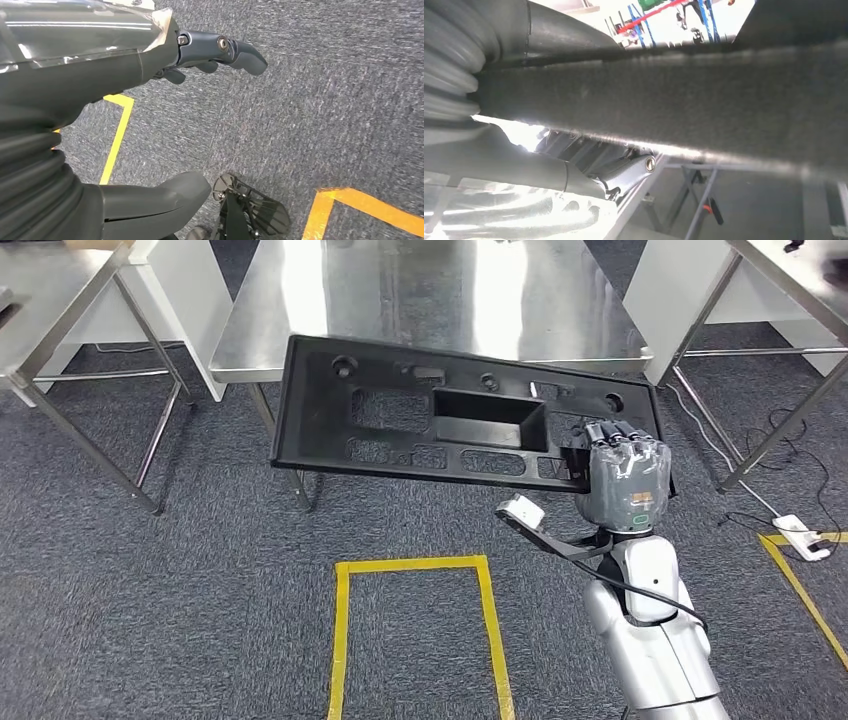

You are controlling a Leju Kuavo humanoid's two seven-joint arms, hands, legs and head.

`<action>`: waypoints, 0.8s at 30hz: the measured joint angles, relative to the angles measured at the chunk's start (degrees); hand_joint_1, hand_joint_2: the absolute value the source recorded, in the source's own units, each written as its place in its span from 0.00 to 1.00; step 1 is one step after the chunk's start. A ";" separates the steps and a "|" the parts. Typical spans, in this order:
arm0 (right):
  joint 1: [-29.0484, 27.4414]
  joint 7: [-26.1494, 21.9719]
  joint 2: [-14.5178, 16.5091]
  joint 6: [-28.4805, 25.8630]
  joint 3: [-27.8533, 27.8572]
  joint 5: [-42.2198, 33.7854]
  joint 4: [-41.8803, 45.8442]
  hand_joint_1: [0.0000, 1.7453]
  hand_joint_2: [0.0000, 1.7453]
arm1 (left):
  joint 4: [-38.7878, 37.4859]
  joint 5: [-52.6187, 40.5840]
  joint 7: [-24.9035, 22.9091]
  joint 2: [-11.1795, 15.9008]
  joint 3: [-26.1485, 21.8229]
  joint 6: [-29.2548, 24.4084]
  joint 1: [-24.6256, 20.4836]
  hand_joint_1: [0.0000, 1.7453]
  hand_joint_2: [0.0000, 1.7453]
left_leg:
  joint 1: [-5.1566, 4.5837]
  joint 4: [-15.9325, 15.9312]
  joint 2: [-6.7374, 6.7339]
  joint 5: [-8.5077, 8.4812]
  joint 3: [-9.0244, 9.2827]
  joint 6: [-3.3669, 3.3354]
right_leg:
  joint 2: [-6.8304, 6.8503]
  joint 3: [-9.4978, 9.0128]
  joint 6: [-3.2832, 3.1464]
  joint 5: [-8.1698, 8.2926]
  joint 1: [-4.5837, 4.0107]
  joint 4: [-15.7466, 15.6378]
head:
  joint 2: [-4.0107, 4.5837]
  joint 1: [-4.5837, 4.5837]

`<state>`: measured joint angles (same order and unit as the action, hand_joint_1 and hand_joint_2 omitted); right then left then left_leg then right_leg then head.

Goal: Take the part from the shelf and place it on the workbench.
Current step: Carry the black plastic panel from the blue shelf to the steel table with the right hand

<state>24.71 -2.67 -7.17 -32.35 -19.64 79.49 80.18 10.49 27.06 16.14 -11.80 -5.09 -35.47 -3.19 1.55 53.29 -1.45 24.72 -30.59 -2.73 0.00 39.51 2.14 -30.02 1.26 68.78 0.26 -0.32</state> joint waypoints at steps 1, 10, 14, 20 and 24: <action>-0.09 0.00 -0.01 0.00 0.01 -0.01 -0.03 1.00 1.00 | 0.00 0.00 -0.07 -0.04 0.00 0.00 0.03 0.00 1.00 | 0.15 0.06 0.00 0.18 0.09 0.25 | 0.01 1.39 0.48 -0.45 0.34 2.24 | 0.00 -0.13; -0.32 -0.04 0.11 -0.06 -0.04 0.01 -0.46 1.00 1.00 | 0.00 -0.01 -0.49 0.15 -0.05 -0.50 0.04 0.00 1.00 | 1.72 3.68 0.10 3.82 0.19 4.54 | -0.08 -4.60 1.09 4.08 1.74 -9.52 | 0.00 0.08; -0.17 -0.10 0.21 -0.09 -0.05 0.05 -0.43 1.00 1.00 | 0.00 0.00 -0.54 0.10 -0.08 -0.53 -0.01 0.00 1.00 | 1.42 14.17 0.60 8.64 -5.30 4.03 | -0.54 -5.43 -0.60 3.14 1.03 -9.42 | 0.00 1.46; -0.15 -0.10 0.34 -0.08 -0.11 0.06 -0.43 1.00 1.00 | 0.00 -0.01 -0.58 0.19 -0.16 -0.55 0.21 0.00 1.00 | -1.19 13.76 1.54 1.94 -9.76 -0.63 | -1.40 -7.81 -2.34 1.43 -1.23 -9.56 | 0.00 2.17; -0.03 -0.01 0.54 -0.09 -0.13 0.14 -0.40 1.00 1.00 | 0.00 -0.08 -0.81 0.35 -0.20 -0.73 0.04 0.00 1.00 | -2.60 7.03 1.82 -0.45 -7.11 -2.79 | -1.84 -8.50 -1.81 0.63 -1.53 -10.08 | 0.00 1.71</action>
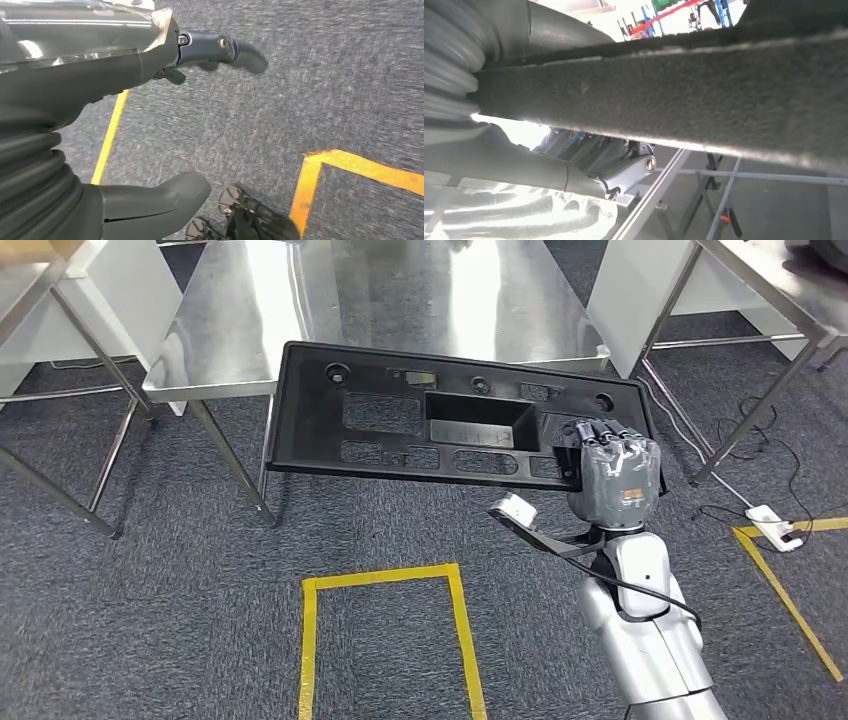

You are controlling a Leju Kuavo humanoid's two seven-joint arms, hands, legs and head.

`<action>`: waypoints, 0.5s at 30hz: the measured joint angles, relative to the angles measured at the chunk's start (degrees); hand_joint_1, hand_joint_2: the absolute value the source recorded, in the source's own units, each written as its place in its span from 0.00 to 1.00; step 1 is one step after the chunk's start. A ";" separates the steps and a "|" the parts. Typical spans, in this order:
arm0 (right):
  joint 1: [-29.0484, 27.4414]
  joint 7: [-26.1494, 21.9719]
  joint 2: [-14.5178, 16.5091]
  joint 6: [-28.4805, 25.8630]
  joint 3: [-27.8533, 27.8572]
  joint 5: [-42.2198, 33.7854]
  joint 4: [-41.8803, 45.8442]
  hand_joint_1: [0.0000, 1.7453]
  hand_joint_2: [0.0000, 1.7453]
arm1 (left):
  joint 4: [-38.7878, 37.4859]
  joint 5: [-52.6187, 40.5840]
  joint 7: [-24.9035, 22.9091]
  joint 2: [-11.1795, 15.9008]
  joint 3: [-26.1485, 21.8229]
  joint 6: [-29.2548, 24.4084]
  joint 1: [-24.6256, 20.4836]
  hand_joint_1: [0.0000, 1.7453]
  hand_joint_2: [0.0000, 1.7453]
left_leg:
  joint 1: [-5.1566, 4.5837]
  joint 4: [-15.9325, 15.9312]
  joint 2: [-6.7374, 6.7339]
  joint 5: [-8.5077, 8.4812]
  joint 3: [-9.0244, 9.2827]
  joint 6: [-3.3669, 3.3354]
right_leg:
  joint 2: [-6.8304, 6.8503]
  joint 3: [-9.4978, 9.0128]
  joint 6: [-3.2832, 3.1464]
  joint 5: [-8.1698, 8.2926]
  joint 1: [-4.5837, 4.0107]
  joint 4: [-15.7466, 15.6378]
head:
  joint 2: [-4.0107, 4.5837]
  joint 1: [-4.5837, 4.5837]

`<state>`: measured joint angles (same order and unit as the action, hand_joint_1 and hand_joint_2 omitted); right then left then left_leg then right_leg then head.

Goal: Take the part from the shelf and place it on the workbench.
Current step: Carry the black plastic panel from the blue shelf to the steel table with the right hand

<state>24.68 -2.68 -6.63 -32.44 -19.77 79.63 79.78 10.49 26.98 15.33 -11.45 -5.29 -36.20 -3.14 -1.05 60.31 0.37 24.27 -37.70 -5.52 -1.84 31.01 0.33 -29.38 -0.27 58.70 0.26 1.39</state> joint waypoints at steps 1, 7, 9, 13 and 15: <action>-0.06 0.02 0.05 -0.01 0.00 0.11 0.05 1.00 1.00 | 0.01 -0.01 -0.10 -0.04 0.00 -0.05 -0.02 0.00 1.00 | 0.16 -0.75 -0.05 -0.11 0.47 0.16 | 0.02 -0.04 0.18 -0.14 0.05 -0.16 | -0.01 0.16; -0.15 0.19 0.07 -0.02 0.05 0.64 0.21 1.00 1.00 | 0.00 -0.01 -0.47 -0.28 0.00 -0.34 -0.07 0.00 1.00 | 0.80 -3.85 -0.33 -0.08 3.65 1.12 | 0.98 8.19 0.93 -4.27 0.49 13.62 | 0.00 -0.78; -0.33 0.19 0.08 0.00 0.05 0.79 0.16 1.00 1.00 | 0.00 -0.01 -0.62 -0.35 0.00 -0.40 -0.05 0.00 1.00 | 0.96 -3.77 -0.26 0.50 4.19 1.50 | 1.17 9.66 2.17 -2.63 1.06 13.67 | 0.00 -0.98; -0.20 0.22 0.14 0.09 0.05 1.02 0.08 1.00 1.00 | 0.00 -0.02 -0.88 -0.34 0.00 -0.51 -0.04 0.00 1.00 | 1.22 -2.76 -0.18 2.15 4.94 3.06 | 2.25 4.44 3.77 4.44 1.90 0.09 | 0.00 -1.72; -0.11 0.37 0.23 0.13 0.07 1.30 0.02 1.00 1.00 | 0.00 -0.05 -0.92 -0.33 0.01 -0.60 -0.12 0.00 1.00 | 1.15 -2.54 -0.20 2.58 4.94 3.64 | 2.12 3.93 2.56 4.69 1.65 -0.70 | 0.00 -1.66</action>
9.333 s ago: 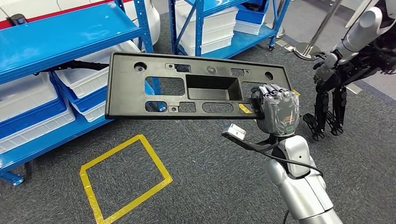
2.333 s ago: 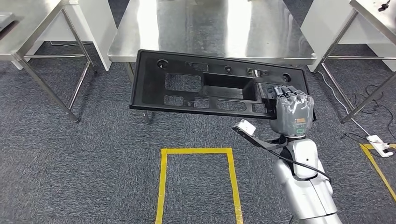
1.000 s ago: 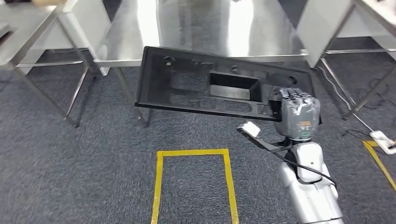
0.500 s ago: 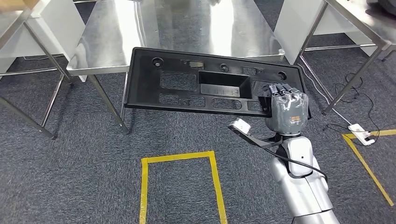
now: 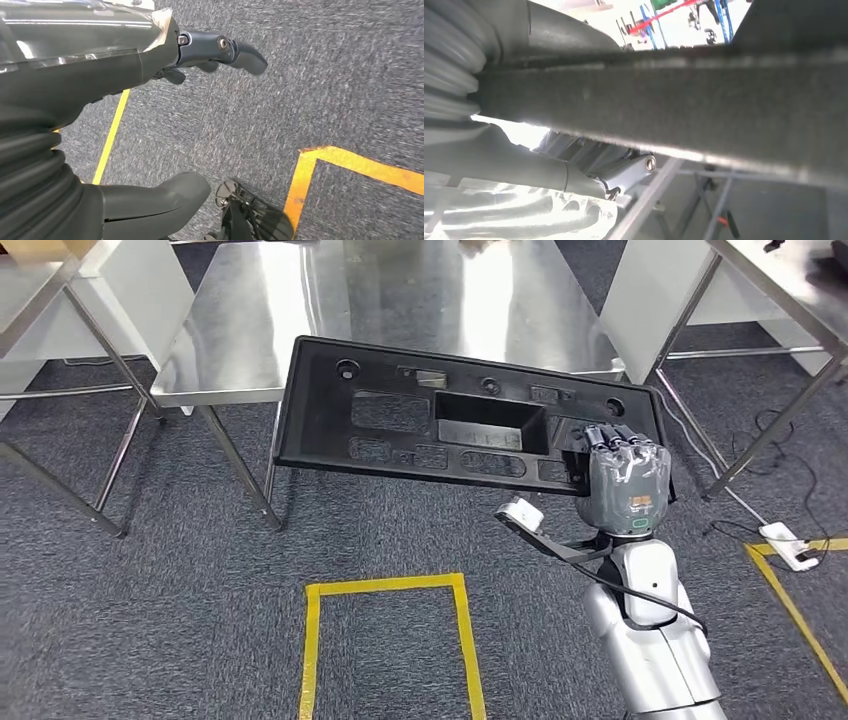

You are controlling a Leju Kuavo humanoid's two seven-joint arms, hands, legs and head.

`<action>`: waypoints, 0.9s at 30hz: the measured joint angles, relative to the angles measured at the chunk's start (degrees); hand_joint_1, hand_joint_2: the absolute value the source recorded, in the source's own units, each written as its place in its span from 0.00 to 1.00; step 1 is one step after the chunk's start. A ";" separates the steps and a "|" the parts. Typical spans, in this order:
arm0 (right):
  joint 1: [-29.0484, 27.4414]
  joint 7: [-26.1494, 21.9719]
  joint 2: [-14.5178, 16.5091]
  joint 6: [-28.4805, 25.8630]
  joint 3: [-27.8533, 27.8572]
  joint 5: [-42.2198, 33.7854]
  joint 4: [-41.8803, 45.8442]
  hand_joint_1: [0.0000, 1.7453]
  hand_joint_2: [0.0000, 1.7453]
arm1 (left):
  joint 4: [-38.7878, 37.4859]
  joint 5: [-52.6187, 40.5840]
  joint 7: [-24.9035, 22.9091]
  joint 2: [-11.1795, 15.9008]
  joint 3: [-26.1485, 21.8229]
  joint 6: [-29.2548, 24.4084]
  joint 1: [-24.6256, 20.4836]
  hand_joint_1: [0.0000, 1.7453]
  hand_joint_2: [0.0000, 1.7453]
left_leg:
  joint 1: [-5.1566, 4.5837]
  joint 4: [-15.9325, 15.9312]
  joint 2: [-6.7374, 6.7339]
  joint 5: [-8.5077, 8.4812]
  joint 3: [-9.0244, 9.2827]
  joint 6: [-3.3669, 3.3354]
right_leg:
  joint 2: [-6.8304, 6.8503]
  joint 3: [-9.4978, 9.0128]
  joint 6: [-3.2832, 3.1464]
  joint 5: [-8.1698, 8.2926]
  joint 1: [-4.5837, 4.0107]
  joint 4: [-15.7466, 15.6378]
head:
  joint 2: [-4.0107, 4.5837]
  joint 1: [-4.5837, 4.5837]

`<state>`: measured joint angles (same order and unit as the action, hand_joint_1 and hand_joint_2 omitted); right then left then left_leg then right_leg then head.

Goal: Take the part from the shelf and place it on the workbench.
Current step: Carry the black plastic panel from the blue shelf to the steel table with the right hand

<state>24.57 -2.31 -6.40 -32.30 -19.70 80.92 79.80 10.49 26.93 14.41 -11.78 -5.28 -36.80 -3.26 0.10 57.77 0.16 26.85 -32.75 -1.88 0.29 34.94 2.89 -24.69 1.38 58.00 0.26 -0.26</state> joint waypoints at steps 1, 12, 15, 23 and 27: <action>0.02 0.08 0.03 0.00 0.03 0.19 0.00 1.00 1.00 | 0.00 -0.01 -0.02 0.00 0.01 -0.04 -0.02 0.00 1.00 | 0.10 -0.03 -0.04 0.12 0.04 0.22 | -0.17 0.00 -0.64 -0.03 0.08 -0.02 | 0.00 0.20; 0.20 0.20 0.17 -0.28 0.05 0.31 -0.23 1.00 1.00 | 0.00 -0.06 -0.20 0.08 0.01 -0.79 0.03 0.00 1.00 | 0.49 5.74 0.01 -0.49 -4.95 0.67 | -0.81 -1.83 -2.45 -1.30 -0.02 -0.21 | 0.00 1.65; 0.73 0.08 0.34 -0.75 0.05 0.00 -0.57 1.00 1.00 | 0.00 -0.17 -0.20 0.19 0.02 -1.13 -0.14 0.00 1.00 | -0.04 0.77 -0.01 -1.70 -2.69 0.05 | -1.00 -2.07 -1.66 -1.73 -0.31 -0.38 | 0.00 1.63; 0.98 -0.22 0.46 -1.18 0.08 -0.25 -1.82 1.00 1.00 | 0.00 -0.31 -0.27 0.08 0.03 -1.25 -0.26 0.00 1.00 | -0.05 -0.94 -0.07 -1.88 -0.85 -1.98 | -0.70 6.96 -0.91 -7.68 -0.63 15.71 | 0.00 0.43; 1.01 -0.27 0.46 -1.24 0.08 -0.22 -2.36 1.00 1.00 | 0.00 -0.31 -0.35 0.06 0.03 -1.25 -0.21 0.00 1.00 | -0.19 -0.76 0.14 -0.99 0.09 -1.56 | -0.46 2.85 0.54 -1.92 -0.69 5.26 | 0.00 -0.07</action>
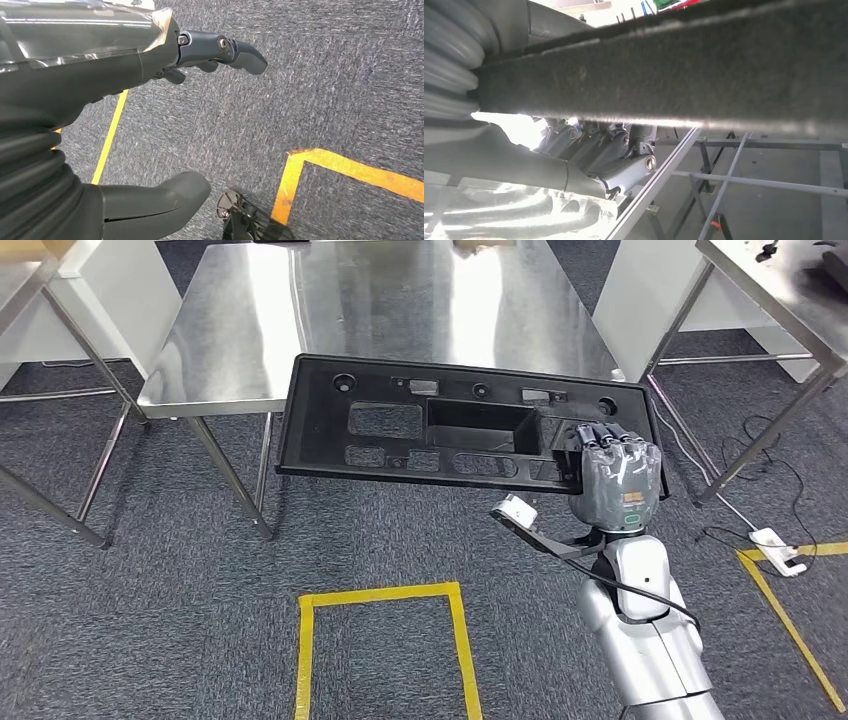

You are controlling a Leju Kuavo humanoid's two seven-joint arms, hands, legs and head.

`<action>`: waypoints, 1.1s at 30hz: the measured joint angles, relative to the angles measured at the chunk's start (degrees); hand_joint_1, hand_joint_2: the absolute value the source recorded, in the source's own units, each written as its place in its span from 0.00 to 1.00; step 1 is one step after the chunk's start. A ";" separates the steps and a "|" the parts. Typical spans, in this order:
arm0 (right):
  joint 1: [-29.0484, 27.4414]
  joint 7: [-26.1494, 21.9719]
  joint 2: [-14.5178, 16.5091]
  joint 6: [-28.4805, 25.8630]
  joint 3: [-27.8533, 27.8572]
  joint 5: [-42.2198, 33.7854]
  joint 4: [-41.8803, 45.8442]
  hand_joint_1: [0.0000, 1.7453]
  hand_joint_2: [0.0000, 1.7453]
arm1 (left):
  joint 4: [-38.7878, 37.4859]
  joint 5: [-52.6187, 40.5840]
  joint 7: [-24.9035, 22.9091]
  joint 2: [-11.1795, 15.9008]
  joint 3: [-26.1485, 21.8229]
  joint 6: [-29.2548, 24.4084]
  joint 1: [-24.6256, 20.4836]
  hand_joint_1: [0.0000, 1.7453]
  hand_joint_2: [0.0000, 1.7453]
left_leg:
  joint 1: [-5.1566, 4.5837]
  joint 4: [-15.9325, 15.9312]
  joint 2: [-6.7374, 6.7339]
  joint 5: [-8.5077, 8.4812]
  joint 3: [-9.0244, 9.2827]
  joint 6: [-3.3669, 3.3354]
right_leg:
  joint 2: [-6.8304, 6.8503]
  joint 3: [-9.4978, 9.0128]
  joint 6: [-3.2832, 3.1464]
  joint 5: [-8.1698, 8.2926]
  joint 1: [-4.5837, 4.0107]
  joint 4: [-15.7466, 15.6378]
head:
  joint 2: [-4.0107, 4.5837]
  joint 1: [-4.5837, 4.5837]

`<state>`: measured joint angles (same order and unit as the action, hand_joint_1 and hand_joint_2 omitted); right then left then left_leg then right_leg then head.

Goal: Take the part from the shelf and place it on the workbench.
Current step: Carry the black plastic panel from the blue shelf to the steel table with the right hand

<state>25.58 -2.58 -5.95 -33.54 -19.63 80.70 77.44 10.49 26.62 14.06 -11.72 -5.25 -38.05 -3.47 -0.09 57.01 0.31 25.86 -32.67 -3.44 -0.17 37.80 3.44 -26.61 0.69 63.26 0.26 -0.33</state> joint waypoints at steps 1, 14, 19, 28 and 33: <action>0.05 -0.02 0.03 -0.05 -0.01 -0.01 -0.05 1.00 1.00 | 0.00 0.00 -0.01 -0.02 0.00 0.00 -0.01 0.00 1.00 | -0.12 0.11 0.03 0.33 0.18 0.25 | 0.10 -1.77 -0.18 1.46 -0.08 -3.57 | 0.00 -0.14; -0.05 0.08 0.61 -0.51 0.02 0.65 -0.55 1.00 1.00 | 0.00 -0.17 0.13 0.14 0.02 0.11 0.04 0.00 1.00 | 1.31 12.45 -0.14 3.42 -7.72 3.69 | -0.20 -5.44 -3.30 1.09 0.76 -6.74 | 0.00 1.25; -0.27 0.34 0.59 -1.16 0.09 0.78 -0.52 1.00 1.00 | 0.00 -0.22 0.80 0.33 0.02 0.82 0.03 0.00 1.00 | 0.76 0.96 0.07 -0.88 -2.18 2.58 | -0.48 -6.04 -1.65 0.19 0.34 -6.85 | 0.00 1.40; -1.29 0.83 -0.76 -1.32 1.84 0.35 -0.53 1.00 1.00 | 0.02 -0.27 1.37 0.41 0.08 1.19 0.28 0.00 1.00 | 0.26 -0.16 0.12 0.17 0.29 -0.38 | -0.22 5.04 -0.32 -4.17 0.10 10.51 | 0.00 0.09; -1.25 0.37 -1.52 -1.87 2.48 -0.25 -0.71 1.00 1.00 | 0.01 -0.27 1.37 0.33 0.15 1.03 0.39 0.00 1.00 | -0.33 0.01 0.23 2.22 2.20 0.49 | 0.14 -2.41 -0.55 3.55 -0.34 -6.29 | 0.00 -0.39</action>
<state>24.33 -2.21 -7.46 -35.42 -17.15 80.46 76.73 10.50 26.35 15.43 -11.39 -5.09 -37.03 -3.07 -0.42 57.03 0.54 28.08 -30.46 -2.95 -0.03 35.39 2.89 -23.05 0.35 56.96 0.26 -0.72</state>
